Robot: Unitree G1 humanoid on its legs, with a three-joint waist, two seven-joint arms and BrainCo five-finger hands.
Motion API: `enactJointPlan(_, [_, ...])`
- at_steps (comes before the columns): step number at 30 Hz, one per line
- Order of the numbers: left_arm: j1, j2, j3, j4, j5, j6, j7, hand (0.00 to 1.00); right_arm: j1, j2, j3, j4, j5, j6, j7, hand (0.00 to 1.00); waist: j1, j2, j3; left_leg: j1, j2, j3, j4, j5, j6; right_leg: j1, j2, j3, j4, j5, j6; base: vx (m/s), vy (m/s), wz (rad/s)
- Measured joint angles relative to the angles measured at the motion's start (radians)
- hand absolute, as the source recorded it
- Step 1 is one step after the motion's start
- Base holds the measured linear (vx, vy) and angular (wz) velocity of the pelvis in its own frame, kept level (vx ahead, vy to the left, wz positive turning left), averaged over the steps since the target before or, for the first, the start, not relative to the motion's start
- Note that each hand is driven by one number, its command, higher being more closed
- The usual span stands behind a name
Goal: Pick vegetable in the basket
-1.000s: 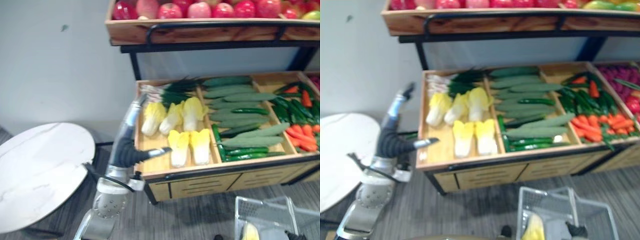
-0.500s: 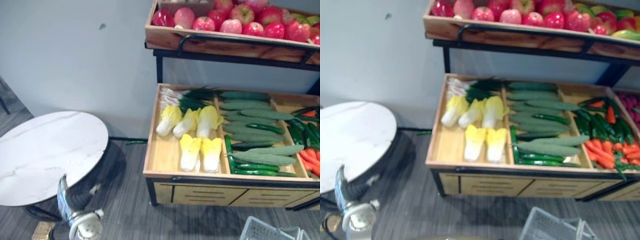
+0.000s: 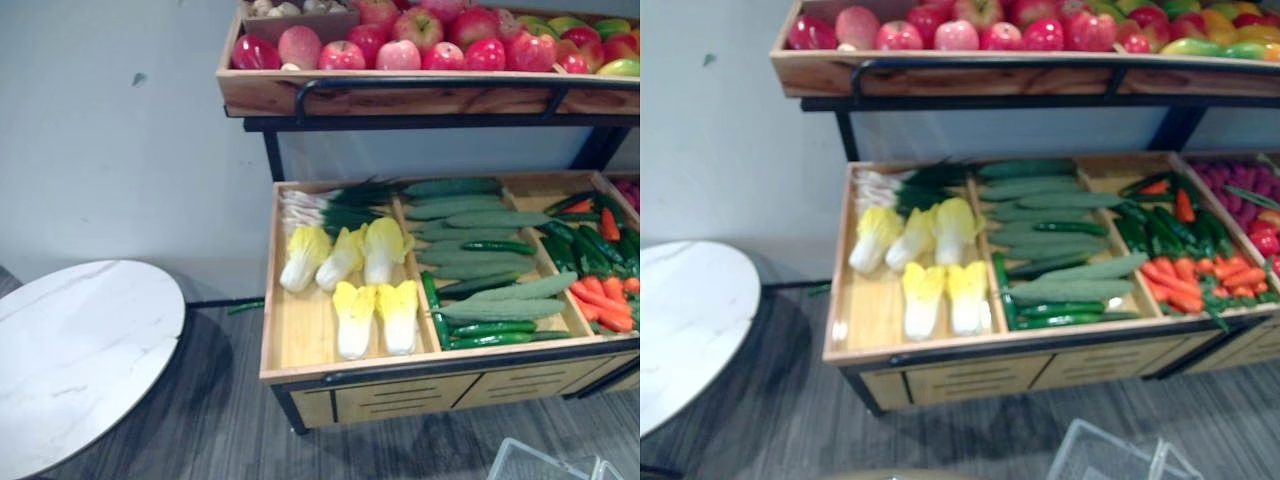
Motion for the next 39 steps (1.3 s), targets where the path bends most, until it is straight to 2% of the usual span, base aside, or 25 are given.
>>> enactJointPlan(3, [-0.018, -0.004, -0.045, 0.011, 0.0, -0.002, -0.045, 0.0, -0.012, -0.011, 0.022, 0.007, -0.004, 0.003, 0.001, 1.0, -0.001, 0.005, 0.012, 0.024, 0.002, 0.031, -0.001, -0.011, -0.003, 0.0, 0.004, 0.031, -0.001, 0.001, 0.001, 0.02, 0.006, -0.36])
enactJointPlan(4, [-0.02, -0.004, -0.082, 0.012, 0.0, -0.007, -0.072, 0.0, -0.018, -0.017, 0.035, 0.008, -0.012, 0.003, 0.004, 1.0, -0.001, 0.016, 0.02, 0.033, 0.002, 0.05, 0.002, -0.02, -0.003, -0.001, 0.007, 0.051, -0.004, 0.004, 0.0, 0.0, 0.009, -0.44])
enactJointPlan(7, [-0.027, -0.001, -0.191, 0.012, 0.001, -0.031, -0.135, 0.0, -0.028, -0.031, 0.085, 0.008, -0.038, 0.002, 0.02, 1.0, -0.004, 0.018, 0.024, 0.046, 0.002, 0.092, 0.015, -0.042, -0.006, 0.0, 0.01, 0.092, -0.017, 0.012, 0.003, -0.02, 0.007, -0.44])
enactJointPlan(9, [-0.032, 0.001, -0.222, 0.013, 0.002, -0.033, -0.143, 0.0, -0.025, -0.033, 0.103, 0.008, -0.037, 0.002, 0.02, 1.0, -0.006, 0.027, 0.03, 0.046, 0.002, 0.093, 0.02, -0.045, -0.006, -0.001, 0.01, 0.093, -0.018, 0.012, 0.003, 0.0, -0.001, -0.09])
enactJointPlan(10, [-0.039, 0.001, -0.244, 0.022, 0.002, -0.037, -0.144, 0.0, -0.027, -0.034, 0.109, 0.011, -0.038, 0.003, 0.021, 1.0, -0.007, 0.021, 0.03, 0.05, 0.003, 0.093, 0.027, -0.049, -0.006, 0.0, 0.01, 0.094, -0.019, 0.012, 0.003, 0.0, 0.0, 0.0])
enactJointPlan(12, [-0.047, 0.004, -0.277, 0.041, 0.002, -0.04, -0.15, 0.0, -0.03, -0.034, 0.124, 0.011, -0.038, 0.005, 0.021, 1.0, -0.006, 0.029, 0.047, 0.059, 0.004, 0.093, 0.027, -0.051, -0.006, 0.007, 0.011, 0.095, -0.019, 0.012, 0.003, 0.0, 0.0, 0.0])
enactJointPlan(13, [-0.048, 0.005, -0.285, 0.041, 0.002, -0.042, -0.158, 0.0, -0.031, -0.034, 0.133, 0.011, -0.038, 0.005, 0.021, 1.0, -0.006, 0.02, 0.05, 0.06, 0.004, 0.093, 0.027, -0.051, -0.007, 0.01, 0.011, 0.095, -0.019, 0.012, 0.003, 0.0, 0.0, 0.0])
enactJointPlan(14, [-0.048, 0.013, -0.304, 0.041, 0.002, -0.043, -0.162, 0.0, -0.034, -0.035, 0.148, 0.011, -0.038, 0.005, 0.022, 1.0, -0.006, 0.025, 0.061, 0.06, 0.004, 0.093, 0.028, -0.052, -0.007, 0.012, 0.011, 0.097, -0.019, 0.012, 0.003, 0.0, 0.0, 0.0])
enactJointPlan(17, [-0.047, 0.024, -0.307, 0.041, 0.002, -0.043, -0.162, 0.0, -0.046, -0.046, 0.147, 0.013, -0.037, 0.005, 0.027, 1.0, -0.002, 0.028, 0.088, 0.075, 0.007, 0.113, 0.036, -0.062, -0.011, 0.014, 0.015, 0.118, -0.013, 0.012, 0.003, 0.0, -0.008, -0.18])
enactJointPlan(22, [-0.063, 0.034, -0.357, 0.039, 0.003, -0.045, -0.162, 0.0, -0.098, -0.067, 0.147, -0.001, -0.034, -0.004, 0.041, 1.0, -0.001, 0.036, 0.146, -0.016, 0.058, 0.146, 0.294, -0.193, 0.003, -0.095, 0.026, 0.213, 0.153, -0.028, -0.001, -0.06, 0.009, -0.53])
enactJointPlan(23, [-0.083, 0.045, -0.385, 0.038, 0.004, -0.046, -0.161, 0.0, -0.096, -0.054, 0.147, -0.016, -0.028, -0.013, 0.039, 1.0, -0.003, 0.029, 0.16, -0.031, 0.068, 0.152, 0.327, -0.222, 0.003, -0.119, 0.03, 0.229, 0.179, -0.028, -0.001, -0.1, 0.053, -0.46])
enactJointPlan(24, [-0.105, 0.062, -0.405, 0.036, 0.004, -0.049, -0.16, 0.0, -0.092, -0.026, 0.148, -0.039, -0.026, -0.014, 0.037, 1.0, -0.002, 0.007, 0.174, -0.034, 0.073, 0.18, 0.356, -0.239, 0.005, -0.14, 0.031, 0.255, 0.195, -0.02, 0.006, -0.12, 0.058, -0.53])
enactJointPlan(25, [-0.11, 0.069, -0.417, 0.031, 0.005, -0.051, -0.159, 0.0, -0.092, -0.011, 0.151, -0.052, -0.026, -0.016, 0.036, 1.0, -0.001, 0.001, 0.182, -0.041, 0.082, 0.195, 0.367, -0.249, 0.005, -0.149, 0.034, 0.27, 0.203, -0.011, 0.013, -0.19, 0.04, -0.72])
enactJointPlan(26, [-0.115, 0.075, -0.428, 0.016, 0.006, -0.051, -0.158, 0.0, -0.075, 0.019, 0.168, -0.091, -0.026, -0.018, 0.034, 1.0, -0.002, -0.014, 0.184, -0.056, 0.103, 0.232, 0.392, -0.276, 0.008, -0.179, 0.051, 0.297, 0.193, 0.038, 0.023, -0.2, 0.027, -0.75])
enactJointPlan(27, [-0.127, 0.077, -0.434, 0.008, 0.006, -0.051, -0.158, 0.0, -0.066, 0.033, 0.181, -0.115, -0.025, -0.019, 0.032, 1.0, 0.001, -0.018, 0.183, -0.063, 0.11, 0.257, 0.395, -0.272, 0.018, -0.196, 0.065, 0.308, 0.167, 0.097, 0.037, -0.28, 0.056, -1.27])
enactJointPlan(28, [-0.129, 0.069, -0.433, 0.001, 0.008, -0.052, -0.159, 0.0, -0.062, 0.055, 0.2, -0.162, -0.025, -0.02, 0.028, 1.0, 0.007, 0.021, 0.179, -0.076, 0.16, 0.332, 0.384, -0.245, 0.035, -0.213, 0.098, 0.306, 0.054, 0.253, 0.049, -0.24, 0.085, -1.5])
enactJointPlan(29, [-0.133, 0.067, -0.431, -0.014, 0.014, -0.052, -0.159, 0.0, -0.061, 0.069, 0.223, -0.196, -0.025, -0.021, 0.029, 1.0, -0.001, 0.023, 0.184, -0.092, 0.182, 0.395, 0.363, -0.219, 0.039, -0.26, 0.105, 0.204, 0.157, 0.216, -0.029, -0.23, 0.093, -1.46])
enactJointPlan(30, [-0.135, 0.068, -0.429, -0.021, 0.014, -0.053, -0.159, 0.0, -0.058, 0.073, 0.225, -0.199, -0.022, -0.021, 0.029, 1.0, -0.002, 0.018, 0.183, -0.09, 0.182, 0.416, 0.348, -0.208, 0.041, -0.278, 0.092, 0.154, 0.223, 0.17, -0.08, -0.14, 0.084, -1.64])
enactJointPlan(31, [-0.14, 0.066, -0.43, -0.034, 0.014, -0.053, -0.16, 0.0, -0.051, 0.078, 0.228, -0.194, -0.001, -0.019, 0.021, 1.0, 0.007, -0.002, 0.182, -0.053, 0.182, 0.514, 0.307, -0.175, 0.043, -0.275, 0.039, -0.002, 0.372, 0.045, -0.129, -0.06, 0.057, -1.44])
enactJointPlan(33, [-0.133, 0.067, -0.434, -0.035, 0.016, -0.052, -0.162, 0.0, -0.045, 0.073, 0.258, -0.19, 0.001, -0.015, 0.016, 1.0, 0.009, -0.013, 0.176, -0.023, 0.194, 0.612, 0.318, -0.173, 0.042, -0.246, -0.01, -0.11, 0.441, -0.02, -0.143, -0.03, -0.039, -1.82])
enactJointPlan(34, [-0.134, 0.073, -0.434, -0.034, 0.015, -0.052, -0.162, 0.0, -0.045, 0.073, 0.271, -0.173, 0.003, -0.012, 0.017, 1.0, 0.008, -0.025, 0.178, 0.011, 0.198, 0.7, 0.338, -0.173, 0.042, -0.236, -0.043, -0.183, 0.461, -0.06, -0.16, -0.01, -0.121, -1.77])
enactJointPlan(35, [-0.138, 0.079, -0.433, -0.032, 0.015, -0.052, -0.163, 0.0, -0.049, 0.072, 0.271, -0.156, 0.003, -0.012, 0.017, 1.0, 0.004, -0.033, 0.177, 0.027, 0.192, 0.725, 0.34, -0.171, 0.04, -0.235, -0.036, -0.208, 0.453, -0.066, -0.172, -0.03, -0.163, -1.71])
enactJointPlan(37, [-0.154, 0.076, -0.436, -0.019, 0.013, -0.052, -0.164, 0.0, -0.047, 0.061, 0.274, -0.126, 0.003, -0.013, 0.016, 1.0, -0.008, -0.03, 0.178, 0.04, 0.174, 0.748, 0.314, -0.151, 0.09, -0.188, 0.023, -0.197, 0.301, -0.042, -0.149, -0.07, -0.199, -1.11])
enactJointPlan(38, [-0.172, 0.075, -0.459, -0.011, 0.014, -0.065, -0.162, 0.0, -0.048, 0.042, 0.262, -0.095, 0.003, -0.006, 0.017, 1.0, -0.007, 0.013, 0.159, 0.042, 0.167, 0.745, 0.228, -0.136, 0.087, -0.176, 0.057, -0.15, 0.218, -0.062, -0.145, -0.05, -0.205, -0.65])
enactJointPlan(39, [-0.186, 0.073, -0.466, -0.01, 0.014, -0.069, -0.162, 0.0, -0.05, 0.04, 0.257, -0.086, 0.004, 0.002, 0.018, 1.0, -0.02, 0.012, 0.167, 0.038, 0.168, 0.752, 0.23, -0.114, 0.032, -0.207, 0.02, -0.155, 0.332, -0.149, -0.163, -0.01, -0.176, -0.34])
